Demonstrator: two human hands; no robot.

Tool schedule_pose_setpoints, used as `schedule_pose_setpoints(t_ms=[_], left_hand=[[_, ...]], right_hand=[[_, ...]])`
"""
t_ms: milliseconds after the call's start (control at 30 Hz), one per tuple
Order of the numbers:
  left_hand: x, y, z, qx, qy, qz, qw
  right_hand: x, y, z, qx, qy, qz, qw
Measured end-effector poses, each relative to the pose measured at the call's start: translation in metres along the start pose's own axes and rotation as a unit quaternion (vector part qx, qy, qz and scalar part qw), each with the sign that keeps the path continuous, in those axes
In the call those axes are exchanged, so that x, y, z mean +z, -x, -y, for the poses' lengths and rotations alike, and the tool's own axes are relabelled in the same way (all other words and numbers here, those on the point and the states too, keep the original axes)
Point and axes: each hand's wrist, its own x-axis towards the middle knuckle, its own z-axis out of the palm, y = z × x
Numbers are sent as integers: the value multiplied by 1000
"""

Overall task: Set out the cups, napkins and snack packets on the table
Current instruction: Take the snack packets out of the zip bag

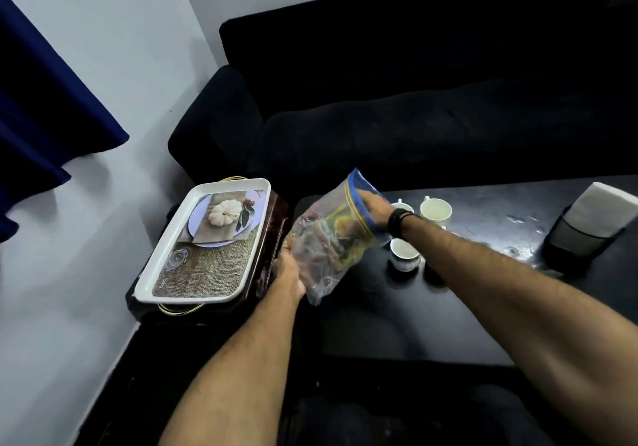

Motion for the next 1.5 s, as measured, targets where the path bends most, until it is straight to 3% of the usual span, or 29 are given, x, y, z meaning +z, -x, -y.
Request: schedule_pose_setpoints(t_ms=[100, 233, 433, 533, 733, 900, 1100, 1233, 1400, 1500], left_hand=[[-9, 6, -4, 9, -5, -56, 998], [-11, 13, -3, 42, 4, -110, 993], [-5, 25, -23, 117, 14, -123, 985], [-6, 27, -42, 140, 34, -113, 983], [-30, 27, -66, 152, 58, -110, 981], [-63, 23, -78, 169, 80, -137, 973], [-93, 14, -93, 146, 79, -119, 979], [-95, 16, -91, 125, 52, -46, 990], [-78, 23, -76, 76, 75, -1, 994], [-69, 24, -63, 83, 86, 0, 993]], right_hand=[[-29, 6, 3, 26, -68, 2, 997], [-59, 21, 5, 59, -199, -52, 977], [-85, 43, -16, 116, -378, -244, 885], [-88, 50, -28, 147, -400, -277, 861], [-53, 55, -29, 194, -345, -289, 872], [-2, 48, -11, 195, -229, -271, 914], [54, 48, -4, 208, -124, -209, 947], [78, 52, -9, 179, 18, -122, 976], [80, 54, -11, 153, 227, -114, 955], [77, 58, -13, 107, 285, -114, 946]])
